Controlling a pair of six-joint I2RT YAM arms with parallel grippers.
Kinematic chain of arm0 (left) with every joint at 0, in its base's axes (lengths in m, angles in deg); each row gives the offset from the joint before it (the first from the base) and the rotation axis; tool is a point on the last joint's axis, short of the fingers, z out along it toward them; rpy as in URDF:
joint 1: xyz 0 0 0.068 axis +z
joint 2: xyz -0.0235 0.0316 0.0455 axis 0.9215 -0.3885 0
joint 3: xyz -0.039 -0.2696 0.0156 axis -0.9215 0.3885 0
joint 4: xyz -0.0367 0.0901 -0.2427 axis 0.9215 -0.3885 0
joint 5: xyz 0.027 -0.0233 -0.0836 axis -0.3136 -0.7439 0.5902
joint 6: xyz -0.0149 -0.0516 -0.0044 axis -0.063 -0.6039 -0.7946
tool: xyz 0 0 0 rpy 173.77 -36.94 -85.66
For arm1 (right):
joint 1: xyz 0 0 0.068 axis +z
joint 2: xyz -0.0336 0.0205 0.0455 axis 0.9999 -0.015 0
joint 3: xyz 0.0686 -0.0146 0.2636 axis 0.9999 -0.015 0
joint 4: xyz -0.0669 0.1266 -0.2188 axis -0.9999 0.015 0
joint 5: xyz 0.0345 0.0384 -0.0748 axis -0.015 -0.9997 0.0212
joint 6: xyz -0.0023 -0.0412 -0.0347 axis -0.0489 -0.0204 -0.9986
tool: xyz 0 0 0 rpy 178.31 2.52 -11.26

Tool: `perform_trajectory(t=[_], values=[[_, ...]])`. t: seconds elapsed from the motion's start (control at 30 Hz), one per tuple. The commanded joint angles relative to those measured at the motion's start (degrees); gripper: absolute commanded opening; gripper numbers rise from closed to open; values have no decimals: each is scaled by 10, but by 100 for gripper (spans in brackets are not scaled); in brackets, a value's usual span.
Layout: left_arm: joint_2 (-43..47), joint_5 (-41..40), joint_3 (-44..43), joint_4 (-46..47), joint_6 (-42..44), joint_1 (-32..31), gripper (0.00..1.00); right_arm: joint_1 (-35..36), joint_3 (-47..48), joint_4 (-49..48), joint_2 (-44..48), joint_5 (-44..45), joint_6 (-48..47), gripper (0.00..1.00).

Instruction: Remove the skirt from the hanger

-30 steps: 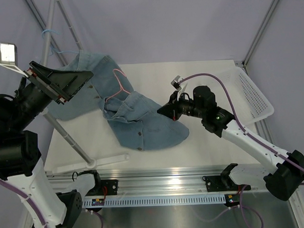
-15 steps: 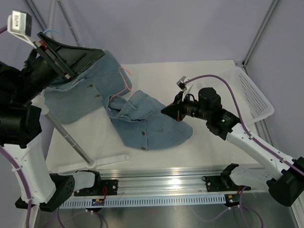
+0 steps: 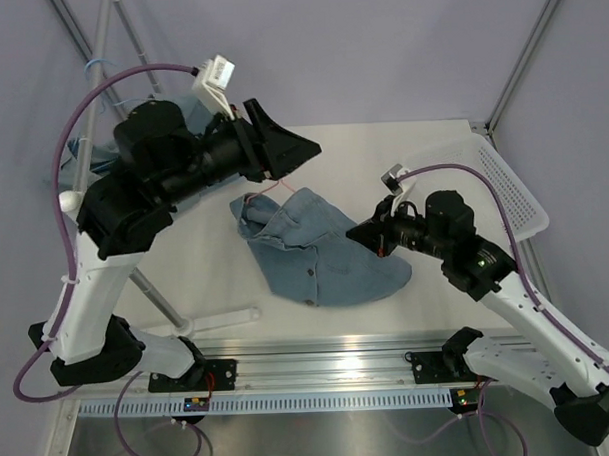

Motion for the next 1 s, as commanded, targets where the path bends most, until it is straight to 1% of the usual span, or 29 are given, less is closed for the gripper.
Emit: perform_trajectory(t=[0.0, 0.03, 0.07, 0.13, 0.17, 0.2, 0.27, 0.37, 0.43, 0.7, 0.83, 0.97], values=[[11, -198, 40, -15, 98, -67, 59, -6, 4, 23, 59, 8, 13, 0], [13, -225, 65, -14, 105, -78, 58, -6, 3, 34, 70, 9, 18, 0], [18, -269, 79, -8, 111, -89, 56, -6, 1, 55, 78, 9, 21, 0], [32, -314, 110, 6, 127, -118, 53, -7, 0, 75, 103, 15, 28, 0], [35, -356, 117, 8, 133, -128, 52, -7, 0, 96, 110, 20, 30, 0], [38, -376, 122, 9, 141, -145, 51, -7, -2, 104, 126, 27, 34, 0], [39, -421, 131, 7, 148, -159, 50, -6, -8, 116, 144, 33, 39, 0], [38, -467, 153, 4, 154, -184, 49, -7, -21, 115, 178, 35, 57, 0], [42, -478, 168, 5, 153, -193, 49, -7, -23, 115, 194, 33, 71, 0], [75, -494, 251, 19, 151, -193, 49, -7, -16, 116, 229, 35, 94, 0], [83, -474, 281, 30, 151, -193, 47, -7, 3, 115, 235, 33, 101, 0], [84, -459, 294, 39, 148, -193, 47, -7, 11, 103, 242, 21, 117, 0]])
